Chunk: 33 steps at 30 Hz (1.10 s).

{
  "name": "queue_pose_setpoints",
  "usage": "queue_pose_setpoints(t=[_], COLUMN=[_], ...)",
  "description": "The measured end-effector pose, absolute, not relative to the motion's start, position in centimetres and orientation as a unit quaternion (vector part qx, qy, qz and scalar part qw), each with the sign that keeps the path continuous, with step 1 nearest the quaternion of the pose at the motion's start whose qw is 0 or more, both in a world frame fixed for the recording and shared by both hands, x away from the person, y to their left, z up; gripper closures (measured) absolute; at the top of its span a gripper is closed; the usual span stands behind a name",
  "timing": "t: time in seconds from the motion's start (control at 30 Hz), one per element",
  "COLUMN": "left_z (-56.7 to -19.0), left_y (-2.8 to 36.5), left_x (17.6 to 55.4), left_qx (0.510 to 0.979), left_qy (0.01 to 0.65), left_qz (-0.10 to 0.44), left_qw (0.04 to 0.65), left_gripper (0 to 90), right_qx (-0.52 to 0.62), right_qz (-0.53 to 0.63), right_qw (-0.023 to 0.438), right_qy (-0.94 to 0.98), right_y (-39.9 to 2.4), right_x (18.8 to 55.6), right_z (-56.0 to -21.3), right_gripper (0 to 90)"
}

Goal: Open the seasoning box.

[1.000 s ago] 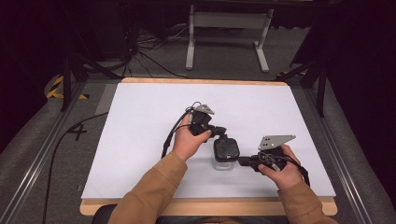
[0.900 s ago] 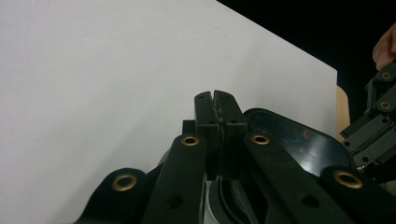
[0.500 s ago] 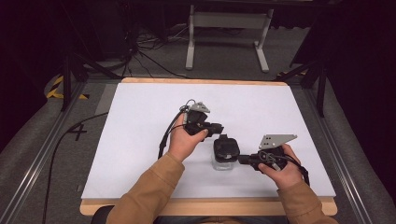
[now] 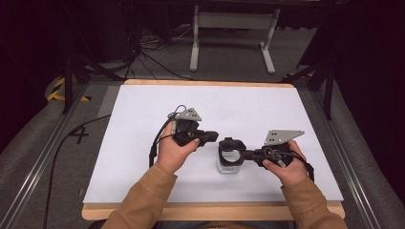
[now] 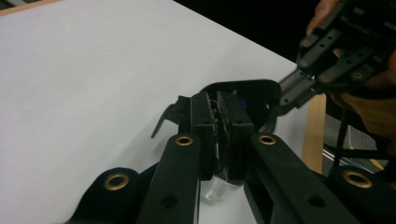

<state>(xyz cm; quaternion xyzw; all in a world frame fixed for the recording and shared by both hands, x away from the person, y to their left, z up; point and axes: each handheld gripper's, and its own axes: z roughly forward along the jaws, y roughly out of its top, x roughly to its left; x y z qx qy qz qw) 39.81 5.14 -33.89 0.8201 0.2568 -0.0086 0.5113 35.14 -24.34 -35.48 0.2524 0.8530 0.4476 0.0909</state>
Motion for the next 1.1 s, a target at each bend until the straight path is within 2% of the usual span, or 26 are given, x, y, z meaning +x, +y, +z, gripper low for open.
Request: queue_pose_setpoints(t=[0.43,0.63,1.1], left_z=[-34.8,-35.9,-38.3], left_y=[4.8,3.3,1.0], left_x=[37.3,37.2,37.1], left_qx=[0.826,0.833,0.856], left_qy=[0.234,0.224,0.221], left_qz=[-0.043,-0.041,-0.02], left_qw=[0.511,0.505,0.467], left_gripper=[88.7,86.1,88.5], right_qx=[0.237,0.237,0.243], right_qz=[0.473,0.475,0.497], right_qw=[0.106,0.116,0.14], right_qy=[0.842,0.84,0.821], right_y=[-23.8,-23.8,-23.6], right_x=[36.4,36.5,37.3], right_z=[-34.1,-34.0,-34.2], right_gripper=[90.0,90.0,90.0])
